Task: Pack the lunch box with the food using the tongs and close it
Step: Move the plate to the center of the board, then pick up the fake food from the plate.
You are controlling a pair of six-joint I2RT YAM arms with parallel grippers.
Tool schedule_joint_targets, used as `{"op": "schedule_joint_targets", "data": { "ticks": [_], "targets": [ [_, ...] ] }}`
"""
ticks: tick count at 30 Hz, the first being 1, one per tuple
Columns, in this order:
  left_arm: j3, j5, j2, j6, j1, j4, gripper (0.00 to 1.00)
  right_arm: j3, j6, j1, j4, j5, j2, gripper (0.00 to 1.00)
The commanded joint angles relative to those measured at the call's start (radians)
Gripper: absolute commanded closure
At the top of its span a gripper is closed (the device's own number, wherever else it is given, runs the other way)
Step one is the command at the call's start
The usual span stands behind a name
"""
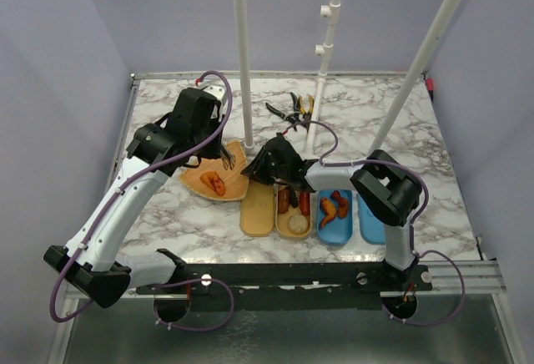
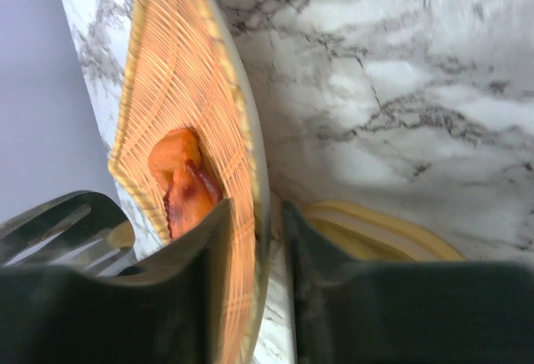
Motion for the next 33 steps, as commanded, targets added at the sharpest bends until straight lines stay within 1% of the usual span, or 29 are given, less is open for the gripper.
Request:
{"op": "schedule_joint_targets", "data": {
  "ticks": [1, 3, 6, 9, 15, 19, 26, 30, 33],
  "targets": [
    [-0.002, -0.034, -0.01, -0.012, 0.007, 0.026, 0.73, 0.04, -0.071, -0.007, -0.02, 0.047, 0.005, 0.51],
    [-0.007, -0.041, -0.01, -0.015, 0.007, 0.018, 0.73, 0.038, -0.095, -0.007, -0.026, 0.054, -0.008, 0.45],
    [-0.011, -0.05, -0.018, -0.028, 0.007, -0.002, 0.73, 0.023, -0.128, -0.007, -0.04, 0.082, -0.049, 0.4],
    [-0.004, -0.092, -0.027, -0.041, 0.008, -0.052, 0.73, -0.011, -0.164, -0.007, -0.047, 0.113, -0.113, 0.36],
    [0.005, -0.115, -0.029, -0.084, 0.008, -0.115, 0.73, -0.093, -0.249, -0.007, -0.09, 0.191, -0.273, 0.34],
    [-0.006, -0.123, -0.034, -0.122, 0.008, -0.139, 0.73, -0.16, -0.31, -0.007, -0.121, 0.268, -0.412, 0.34],
    [-0.045, -0.156, -0.062, -0.199, 0.008, -0.152, 0.72, -0.253, -0.508, -0.007, -0.209, 0.415, -0.658, 0.34],
    [-0.074, -0.174, -0.079, -0.233, 0.008, -0.152, 0.72, -0.322, -0.623, -0.007, -0.252, 0.542, -0.806, 0.29],
    [-0.096, -0.173, -0.089, -0.248, 0.008, -0.142, 0.71, -0.378, -0.703, -0.008, -0.252, 0.621, -0.9, 0.27]
  ]
}}
